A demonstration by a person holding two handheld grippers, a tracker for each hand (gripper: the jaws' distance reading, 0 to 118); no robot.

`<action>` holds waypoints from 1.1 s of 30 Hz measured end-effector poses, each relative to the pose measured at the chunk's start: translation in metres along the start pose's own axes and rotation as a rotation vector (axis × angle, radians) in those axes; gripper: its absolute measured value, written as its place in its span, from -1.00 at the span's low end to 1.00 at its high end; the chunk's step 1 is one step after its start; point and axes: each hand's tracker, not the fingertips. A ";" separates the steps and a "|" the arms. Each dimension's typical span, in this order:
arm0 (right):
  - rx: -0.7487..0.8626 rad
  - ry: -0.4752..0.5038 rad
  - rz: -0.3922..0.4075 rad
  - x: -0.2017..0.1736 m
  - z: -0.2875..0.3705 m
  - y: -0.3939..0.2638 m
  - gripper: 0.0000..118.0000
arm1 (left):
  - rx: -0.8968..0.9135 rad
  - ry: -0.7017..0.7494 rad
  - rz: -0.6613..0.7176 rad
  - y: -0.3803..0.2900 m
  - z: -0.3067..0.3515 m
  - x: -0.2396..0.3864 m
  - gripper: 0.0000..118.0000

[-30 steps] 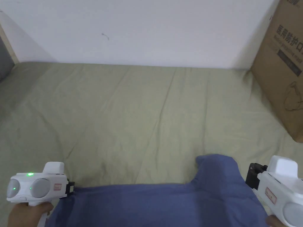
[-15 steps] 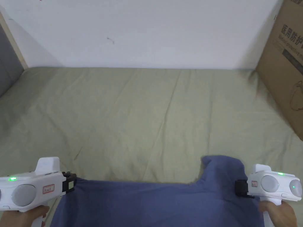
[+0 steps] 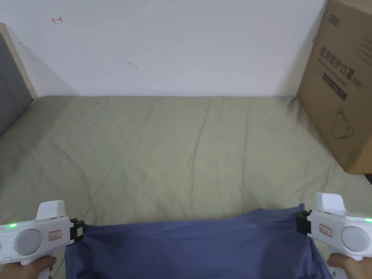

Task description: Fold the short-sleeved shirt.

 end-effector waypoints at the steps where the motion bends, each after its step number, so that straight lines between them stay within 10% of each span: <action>1: 0.019 0.015 -0.011 0.003 0.018 -0.004 -0.96 | 0.009 0.003 0.010 -0.004 0.007 -0.003 -0.98; 19: -0.134 0.032 -0.185 0.061 0.071 -0.193 -0.96 | -0.112 0.039 0.064 -0.164 0.062 -0.032 -0.98; 28: -0.207 -0.062 -0.210 0.019 0.065 -0.211 -0.95 | -0.155 0.107 -0.025 -0.197 0.048 -0.020 -0.93; 30: -0.188 -0.075 -0.201 0.011 0.077 -0.202 -0.87 | -0.154 0.112 -0.031 -0.190 0.056 -0.015 -0.59; 33: -0.081 -0.128 -0.140 -0.005 0.109 -0.177 0.19 | -0.130 0.093 -0.001 -0.172 0.075 -0.008 0.55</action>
